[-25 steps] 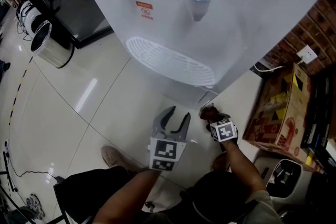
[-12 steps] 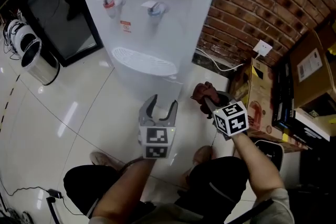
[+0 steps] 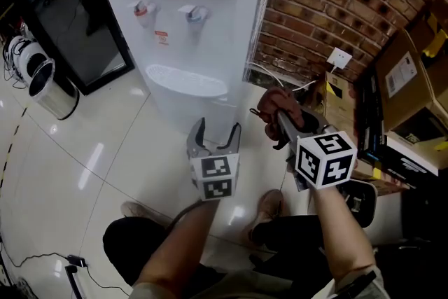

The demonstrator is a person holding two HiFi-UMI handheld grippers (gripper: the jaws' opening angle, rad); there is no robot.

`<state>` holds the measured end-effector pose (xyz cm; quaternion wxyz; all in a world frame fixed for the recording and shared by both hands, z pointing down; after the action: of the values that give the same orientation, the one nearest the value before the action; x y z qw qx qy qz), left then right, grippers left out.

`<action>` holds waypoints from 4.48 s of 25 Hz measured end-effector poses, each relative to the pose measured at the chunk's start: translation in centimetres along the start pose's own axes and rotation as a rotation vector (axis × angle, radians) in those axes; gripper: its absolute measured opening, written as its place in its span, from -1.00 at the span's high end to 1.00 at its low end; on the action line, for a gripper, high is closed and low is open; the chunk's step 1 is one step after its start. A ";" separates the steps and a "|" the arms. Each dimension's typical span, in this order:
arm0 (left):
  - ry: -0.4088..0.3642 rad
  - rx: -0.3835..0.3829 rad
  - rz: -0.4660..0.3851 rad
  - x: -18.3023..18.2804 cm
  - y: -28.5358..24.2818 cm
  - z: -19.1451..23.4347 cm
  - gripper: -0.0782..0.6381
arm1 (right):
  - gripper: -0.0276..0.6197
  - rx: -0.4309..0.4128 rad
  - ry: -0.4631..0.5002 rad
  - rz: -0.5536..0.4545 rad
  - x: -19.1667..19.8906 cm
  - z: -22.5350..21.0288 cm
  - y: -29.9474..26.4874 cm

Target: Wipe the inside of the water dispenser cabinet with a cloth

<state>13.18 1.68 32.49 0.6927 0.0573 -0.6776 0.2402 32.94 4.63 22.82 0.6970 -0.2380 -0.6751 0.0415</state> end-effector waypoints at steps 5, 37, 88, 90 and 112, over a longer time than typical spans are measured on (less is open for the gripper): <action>-0.053 -0.031 0.051 2.3 -2.5 -0.6 -0.24 | 0.57 -0.030 0.081 0.018 1.9 0.8 -0.3; -0.139 -0.062 0.075 3.5 -4.9 1.0 -0.25 | 0.55 -0.168 0.089 -0.107 -3.4 3.7 -0.1; -0.349 0.003 0.533 3.2 12.2 25.5 0.11 | 0.54 -0.557 0.175 -0.297 -11.9 25.6 -7.7; -0.419 0.018 0.552 2.4 12.1 27.9 0.11 | 0.54 -0.532 0.161 -0.295 -12.1 25.8 -8.7; -0.353 0.273 0.462 1.7 10.7 37.1 0.20 | 0.53 -0.738 0.324 -0.029 -5.9 41.9 -21.2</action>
<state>-25.06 -3.48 34.27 0.4774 0.0351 -0.7440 0.4662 -13.40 -4.82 24.59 0.6627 -0.4661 -0.5295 -0.2514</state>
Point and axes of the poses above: the fingertips, and each gripper's own axes: y backward along the fingers, z to its left, x out of its underside, the point moved 9 cm from there along y, backward along the fingers, and after that the axes turned 2 degrees about -z, right-handed, at the moved point
